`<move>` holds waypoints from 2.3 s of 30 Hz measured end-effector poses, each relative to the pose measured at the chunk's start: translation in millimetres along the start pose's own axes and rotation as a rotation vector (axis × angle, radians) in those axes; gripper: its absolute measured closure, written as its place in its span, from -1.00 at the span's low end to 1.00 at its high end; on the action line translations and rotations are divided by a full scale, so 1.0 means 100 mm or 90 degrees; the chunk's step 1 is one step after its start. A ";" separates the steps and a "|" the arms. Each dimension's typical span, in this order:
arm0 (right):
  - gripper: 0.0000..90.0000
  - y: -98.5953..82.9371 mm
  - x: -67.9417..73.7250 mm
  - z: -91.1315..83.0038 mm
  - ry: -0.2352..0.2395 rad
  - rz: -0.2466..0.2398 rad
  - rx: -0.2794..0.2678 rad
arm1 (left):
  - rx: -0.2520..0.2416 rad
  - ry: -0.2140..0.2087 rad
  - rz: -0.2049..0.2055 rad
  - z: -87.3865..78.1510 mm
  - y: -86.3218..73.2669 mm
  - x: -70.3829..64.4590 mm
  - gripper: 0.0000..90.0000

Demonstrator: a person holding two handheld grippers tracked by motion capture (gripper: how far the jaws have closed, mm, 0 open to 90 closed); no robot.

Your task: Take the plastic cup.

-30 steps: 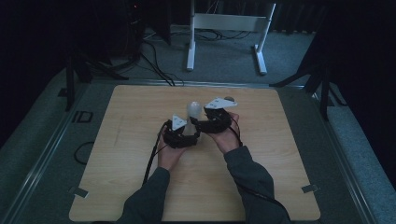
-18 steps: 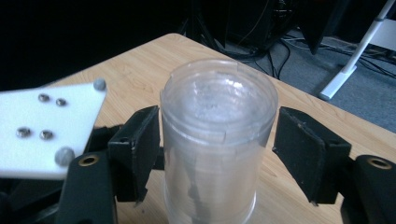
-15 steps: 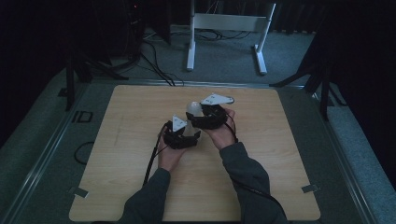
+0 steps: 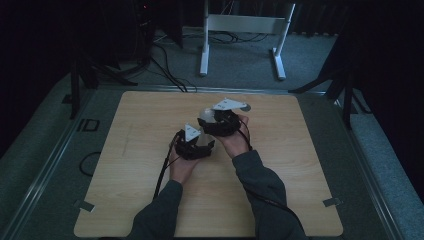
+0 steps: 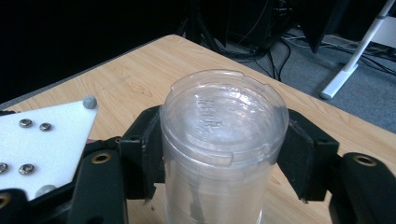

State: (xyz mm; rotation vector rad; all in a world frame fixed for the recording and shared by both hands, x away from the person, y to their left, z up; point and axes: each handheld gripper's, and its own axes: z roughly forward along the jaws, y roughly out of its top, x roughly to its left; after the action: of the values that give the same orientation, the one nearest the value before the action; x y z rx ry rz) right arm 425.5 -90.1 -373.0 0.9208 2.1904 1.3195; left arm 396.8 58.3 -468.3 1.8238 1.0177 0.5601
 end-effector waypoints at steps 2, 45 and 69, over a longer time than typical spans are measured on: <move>-0.15 0.01 0.01 -0.01 0.000 -0.003 -0.003 | 0.000 0.001 0.001 0.00 0.00 0.00 -0.50; -0.12 0.32 0.02 -0.24 0.004 0.000 -0.054 | 0.007 0.008 0.009 0.02 -0.02 -0.02 -0.52; -0.12 0.49 0.00 -0.38 0.019 0.012 -0.071 | 0.011 0.015 0.005 0.01 -0.03 -0.02 -0.58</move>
State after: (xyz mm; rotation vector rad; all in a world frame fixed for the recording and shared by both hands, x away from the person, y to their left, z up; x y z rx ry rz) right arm 416.4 -96.8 -311.8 0.8861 2.1111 1.4580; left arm 395.6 56.6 -471.4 1.8404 1.0350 0.5799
